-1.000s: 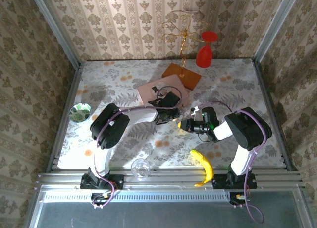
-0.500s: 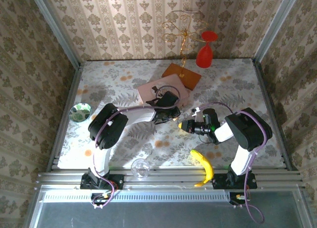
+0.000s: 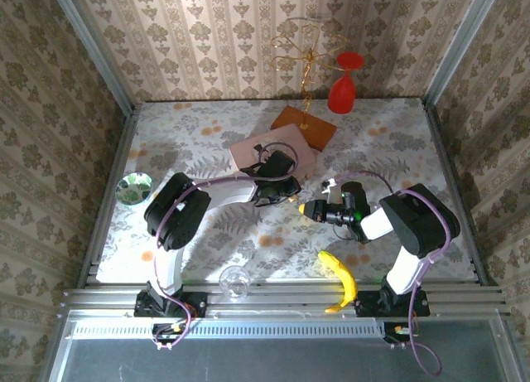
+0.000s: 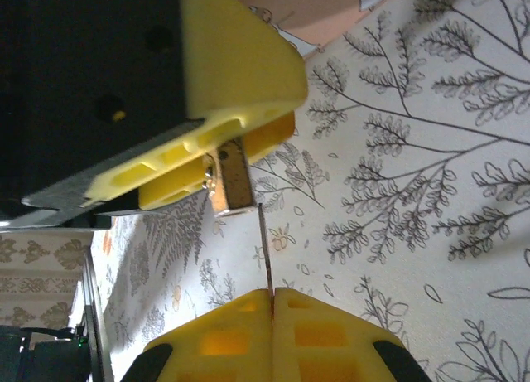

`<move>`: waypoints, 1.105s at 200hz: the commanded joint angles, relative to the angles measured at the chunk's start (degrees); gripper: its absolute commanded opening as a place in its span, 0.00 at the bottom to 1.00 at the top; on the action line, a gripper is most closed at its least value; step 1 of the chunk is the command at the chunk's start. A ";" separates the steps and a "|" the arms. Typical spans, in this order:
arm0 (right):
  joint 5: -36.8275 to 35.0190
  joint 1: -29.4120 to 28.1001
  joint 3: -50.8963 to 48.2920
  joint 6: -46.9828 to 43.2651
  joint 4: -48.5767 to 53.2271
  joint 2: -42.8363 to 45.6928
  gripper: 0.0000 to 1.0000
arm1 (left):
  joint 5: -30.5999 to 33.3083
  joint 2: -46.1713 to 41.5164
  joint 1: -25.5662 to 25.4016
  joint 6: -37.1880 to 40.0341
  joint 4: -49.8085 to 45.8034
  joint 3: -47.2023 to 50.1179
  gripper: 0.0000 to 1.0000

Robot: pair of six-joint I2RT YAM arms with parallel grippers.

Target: Unlock the padlock with the key

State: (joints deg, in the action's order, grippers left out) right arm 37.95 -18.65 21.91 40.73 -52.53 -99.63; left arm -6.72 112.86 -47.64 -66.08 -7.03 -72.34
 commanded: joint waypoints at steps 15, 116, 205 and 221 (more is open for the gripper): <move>0.98 -0.30 -0.47 -1.26 -1.02 2.74 0.00 | -2.42 -1.82 1.22 -3.43 1.38 0.86 0.09; 1.72 -0.85 -1.82 -1.88 -0.02 3.56 0.00 | -2.91 -2.56 2.21 -4.92 4.47 2.03 0.09; 0.99 -1.03 -1.29 -2.45 1.41 5.19 0.00 | -4.17 -2.20 2.48 -4.78 5.49 2.71 0.09; 0.64 -1.09 -0.66 -2.59 2.12 5.24 0.00 | -4.40 -2.20 2.46 -4.95 5.92 3.03 0.09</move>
State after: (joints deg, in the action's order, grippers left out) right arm 38.15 -19.40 20.29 40.03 -52.05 -95.66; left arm -9.45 112.07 -46.35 -68.58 -2.90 -70.48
